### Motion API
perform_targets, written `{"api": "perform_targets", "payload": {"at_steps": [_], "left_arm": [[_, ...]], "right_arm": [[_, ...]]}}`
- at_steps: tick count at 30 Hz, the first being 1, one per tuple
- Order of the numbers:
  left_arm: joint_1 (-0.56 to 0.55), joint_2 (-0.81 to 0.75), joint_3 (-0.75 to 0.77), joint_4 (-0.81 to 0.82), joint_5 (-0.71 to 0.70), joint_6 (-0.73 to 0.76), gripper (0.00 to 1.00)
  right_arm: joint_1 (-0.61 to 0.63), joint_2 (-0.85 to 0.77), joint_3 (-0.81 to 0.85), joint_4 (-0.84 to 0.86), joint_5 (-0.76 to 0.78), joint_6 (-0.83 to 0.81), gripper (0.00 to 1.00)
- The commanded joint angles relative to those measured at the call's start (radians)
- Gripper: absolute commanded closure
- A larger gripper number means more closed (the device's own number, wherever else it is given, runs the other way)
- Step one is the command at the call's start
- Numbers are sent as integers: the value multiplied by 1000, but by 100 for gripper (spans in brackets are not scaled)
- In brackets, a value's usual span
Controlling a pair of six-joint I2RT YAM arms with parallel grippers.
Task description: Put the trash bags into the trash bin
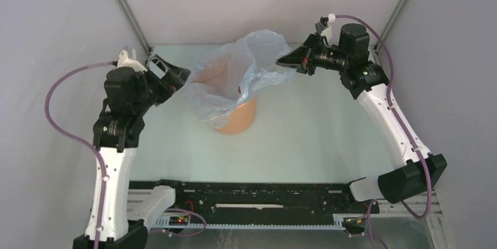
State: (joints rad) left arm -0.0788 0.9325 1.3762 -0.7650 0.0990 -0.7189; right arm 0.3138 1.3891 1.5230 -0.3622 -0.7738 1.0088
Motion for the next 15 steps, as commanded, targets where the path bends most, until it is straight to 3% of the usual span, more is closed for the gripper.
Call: {"api": "perform_targets", "payload": {"at_steps": [1, 5, 9, 13, 15], "left_arm": [[3, -35, -99, -66, 48, -54, 3], [-14, -7, -165, 93, 161, -82, 28], [-104, 84, -144, 181, 166, -99, 53], [-157, 184, -119, 217, 107, -121, 67], [-180, 259, -95, 214, 104, -97, 65]], "right_arm": [[-3, -38, 12, 13, -25, -7, 100], [13, -41, 11, 18, -19, -7, 100], [49, -39, -1, 19, 2, -12, 100], [79, -41, -18, 16, 24, -23, 100], [84, -37, -24, 10, 30, -28, 100]]}}
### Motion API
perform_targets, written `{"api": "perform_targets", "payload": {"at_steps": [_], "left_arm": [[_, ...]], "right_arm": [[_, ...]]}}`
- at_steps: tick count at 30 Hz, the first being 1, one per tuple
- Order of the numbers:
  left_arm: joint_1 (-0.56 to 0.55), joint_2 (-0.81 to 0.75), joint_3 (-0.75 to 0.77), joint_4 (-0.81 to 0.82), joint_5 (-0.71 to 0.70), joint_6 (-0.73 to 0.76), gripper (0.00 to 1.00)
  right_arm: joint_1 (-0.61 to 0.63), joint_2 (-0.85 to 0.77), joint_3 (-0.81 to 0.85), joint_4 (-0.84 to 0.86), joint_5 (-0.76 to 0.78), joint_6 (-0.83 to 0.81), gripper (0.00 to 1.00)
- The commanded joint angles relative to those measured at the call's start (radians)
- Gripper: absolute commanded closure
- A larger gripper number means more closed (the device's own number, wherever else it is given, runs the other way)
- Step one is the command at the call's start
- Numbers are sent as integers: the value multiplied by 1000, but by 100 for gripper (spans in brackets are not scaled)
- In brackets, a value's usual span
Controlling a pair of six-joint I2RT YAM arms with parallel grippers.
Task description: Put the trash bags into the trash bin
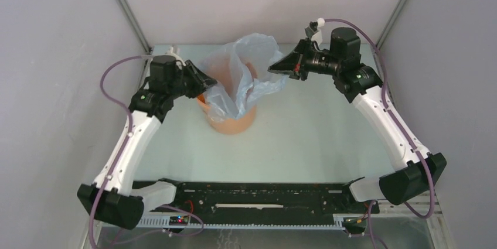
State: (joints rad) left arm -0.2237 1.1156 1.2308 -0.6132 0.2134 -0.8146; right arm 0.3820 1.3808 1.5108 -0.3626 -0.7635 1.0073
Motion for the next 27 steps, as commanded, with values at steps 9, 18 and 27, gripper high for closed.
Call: {"api": "perform_targets", "payload": {"at_steps": [9, 18, 27], "left_arm": [[-59, 238, -8, -23, -120, 108, 64], [-63, -10, 108, -138, -14, 312, 25], [29, -39, 234, -114, -227, 290, 14]], "right_arm": [[69, 54, 40, -10, 53, -66, 100], [72, 52, 90, -75, 42, -104, 100], [17, 28, 140, -186, -69, -153, 100]]}}
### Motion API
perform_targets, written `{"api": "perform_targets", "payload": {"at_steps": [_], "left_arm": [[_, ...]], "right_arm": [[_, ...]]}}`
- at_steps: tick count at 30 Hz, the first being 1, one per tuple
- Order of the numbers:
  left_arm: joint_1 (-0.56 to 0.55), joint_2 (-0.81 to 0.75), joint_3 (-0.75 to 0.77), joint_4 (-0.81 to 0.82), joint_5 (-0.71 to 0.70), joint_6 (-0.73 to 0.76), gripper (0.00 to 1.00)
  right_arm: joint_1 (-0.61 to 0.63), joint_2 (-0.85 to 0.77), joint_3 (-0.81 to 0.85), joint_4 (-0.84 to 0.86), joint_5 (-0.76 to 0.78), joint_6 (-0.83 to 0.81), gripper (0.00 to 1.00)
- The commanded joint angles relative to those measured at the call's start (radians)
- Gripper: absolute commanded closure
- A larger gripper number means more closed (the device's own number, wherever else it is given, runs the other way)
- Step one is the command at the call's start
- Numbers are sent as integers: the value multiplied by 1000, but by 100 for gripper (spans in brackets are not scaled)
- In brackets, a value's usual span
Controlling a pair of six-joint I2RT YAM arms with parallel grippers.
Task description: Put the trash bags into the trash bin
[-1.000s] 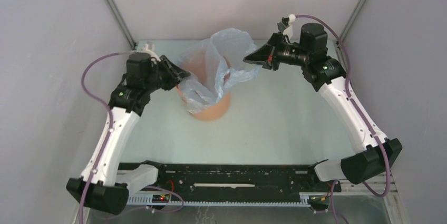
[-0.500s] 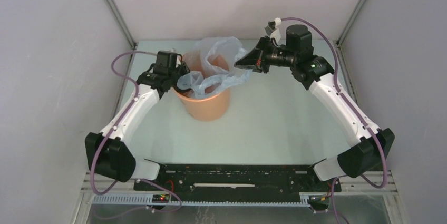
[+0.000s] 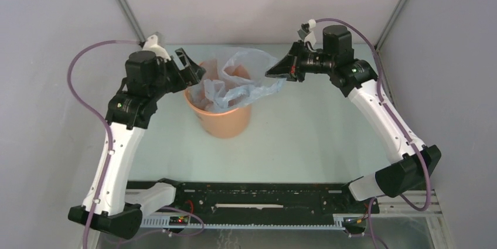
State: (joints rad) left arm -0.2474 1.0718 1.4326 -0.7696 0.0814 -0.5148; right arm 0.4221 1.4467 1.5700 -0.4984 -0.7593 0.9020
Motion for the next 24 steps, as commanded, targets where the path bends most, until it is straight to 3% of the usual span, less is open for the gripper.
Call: {"api": "perform_targets", "payload": {"at_steps": [1, 3, 7, 13, 19, 24], "left_arm": [[62, 18, 28, 95, -53, -19, 11], [64, 78, 49, 176, 20, -18, 9], [51, 256, 159, 232, 118, -48, 19], [3, 460, 196, 263, 239, -108, 18], [-133, 417, 44, 307, 200, -122, 35], [-100, 303, -122, 254, 70, -137, 42]], "right_arm": [[-21, -34, 88, -64, -78, -53, 100], [-11, -29, 91, -68, -81, -57, 100], [-2, -19, 103, -61, -73, -50, 100], [-4, -5, 124, -59, -64, -45, 100], [-12, -3, 123, -49, -59, -45, 100], [-14, -10, 93, -36, -57, -55, 100]]}}
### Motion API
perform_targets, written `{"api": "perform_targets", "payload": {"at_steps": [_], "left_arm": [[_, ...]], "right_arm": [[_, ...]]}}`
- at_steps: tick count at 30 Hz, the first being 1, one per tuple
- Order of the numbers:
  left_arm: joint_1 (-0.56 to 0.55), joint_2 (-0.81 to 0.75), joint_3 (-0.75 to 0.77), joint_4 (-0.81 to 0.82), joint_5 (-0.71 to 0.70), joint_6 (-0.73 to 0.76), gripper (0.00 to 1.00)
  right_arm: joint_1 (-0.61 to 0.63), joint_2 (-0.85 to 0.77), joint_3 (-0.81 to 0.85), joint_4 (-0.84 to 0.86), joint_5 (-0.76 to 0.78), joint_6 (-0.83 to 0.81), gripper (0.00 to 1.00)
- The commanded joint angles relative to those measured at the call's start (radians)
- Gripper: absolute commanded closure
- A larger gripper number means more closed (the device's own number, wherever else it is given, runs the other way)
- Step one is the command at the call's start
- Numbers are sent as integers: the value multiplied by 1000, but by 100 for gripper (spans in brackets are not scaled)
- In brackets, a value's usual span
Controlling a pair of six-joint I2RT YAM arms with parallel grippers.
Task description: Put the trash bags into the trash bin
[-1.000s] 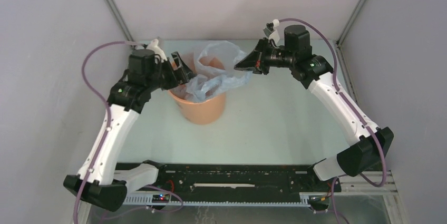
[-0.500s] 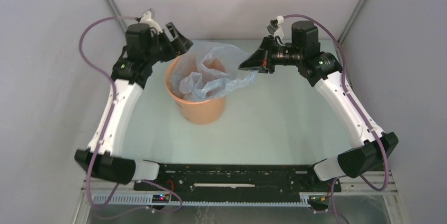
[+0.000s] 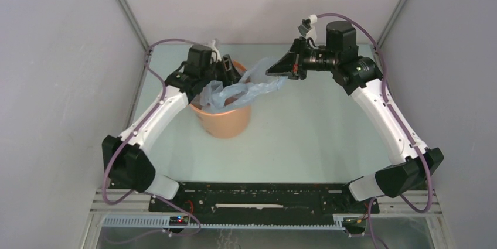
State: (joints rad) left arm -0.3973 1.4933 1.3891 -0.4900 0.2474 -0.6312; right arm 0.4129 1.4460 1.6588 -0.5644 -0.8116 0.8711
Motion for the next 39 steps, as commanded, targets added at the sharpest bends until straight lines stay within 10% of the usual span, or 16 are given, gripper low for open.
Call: {"api": "perform_targets", "payload": {"at_steps": [1, 11, 18, 24, 34, 39], "left_arm": [[74, -129, -90, -51, -90, -14, 42], [176, -328, 171, -325, -118, 58, 0], [196, -513, 189, -400, -239, -12, 2], [156, -523, 240, -238, 150, 69, 4], [-111, -339, 378, -428, 0, 355, 3], [-143, -283, 360, -435, -65, 368, 20]], "right_arm": [[-4, -9, -7, 32, -4, -31, 100], [56, 38, -30, 11, 20, -120, 100], [63, 45, -17, 4, 17, -115, 100], [68, 45, -10, -1, 8, -110, 100], [71, 34, -13, -8, 11, -111, 100], [73, 27, -18, -10, 19, -114, 100]]}}
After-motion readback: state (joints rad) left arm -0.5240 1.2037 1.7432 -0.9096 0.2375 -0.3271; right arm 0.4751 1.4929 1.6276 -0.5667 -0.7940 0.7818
